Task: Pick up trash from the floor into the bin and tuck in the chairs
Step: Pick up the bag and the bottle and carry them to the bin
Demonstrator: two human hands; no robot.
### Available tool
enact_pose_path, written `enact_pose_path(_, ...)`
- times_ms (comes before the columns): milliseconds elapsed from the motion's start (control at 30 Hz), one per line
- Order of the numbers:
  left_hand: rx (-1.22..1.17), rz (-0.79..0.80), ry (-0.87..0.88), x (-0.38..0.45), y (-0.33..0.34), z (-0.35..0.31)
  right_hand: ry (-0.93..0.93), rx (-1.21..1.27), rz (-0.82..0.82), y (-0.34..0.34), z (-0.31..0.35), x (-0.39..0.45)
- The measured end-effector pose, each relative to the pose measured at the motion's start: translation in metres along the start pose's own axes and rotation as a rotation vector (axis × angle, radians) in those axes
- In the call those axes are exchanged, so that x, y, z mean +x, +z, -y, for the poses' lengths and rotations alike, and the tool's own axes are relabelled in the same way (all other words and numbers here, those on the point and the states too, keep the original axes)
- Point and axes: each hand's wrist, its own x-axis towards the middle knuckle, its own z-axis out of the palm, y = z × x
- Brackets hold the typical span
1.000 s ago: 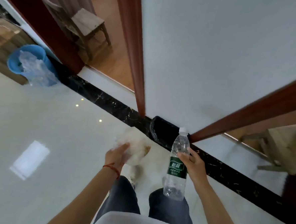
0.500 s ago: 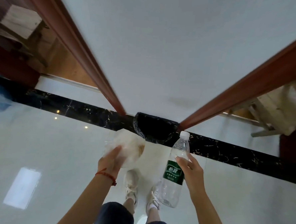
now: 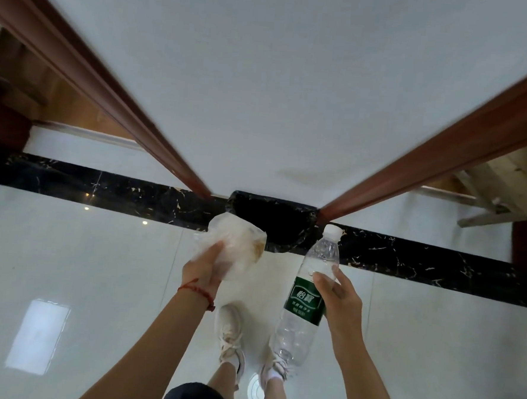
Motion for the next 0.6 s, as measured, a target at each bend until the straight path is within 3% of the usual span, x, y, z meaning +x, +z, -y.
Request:
enact_pose_path(200, 0.041, -0.017, -0.035, 0.018, 0.023, 0.0, 0.022, 0.027, -0.016, -0.002, -0.008, 0.004)
enact_pose_path(300, -0.069, -0.007, -0.083, 0.025, 0.039, -0.002, 0.019, 0.026, -0.023, -0.004, -0.01, 0.008)
enact_pose_path(433, -0.134, 0.117, -0.127, 0.022, 0.061, -0.014, 0.024, 0.026, -0.029, -0.006, -0.012, 0.013)
enact_pose_path(600, 0.114, 0.262, 0.021, 0.015, 0.058, -0.021, 0.014, 0.014, -0.039, -0.006, -0.013, 0.021)
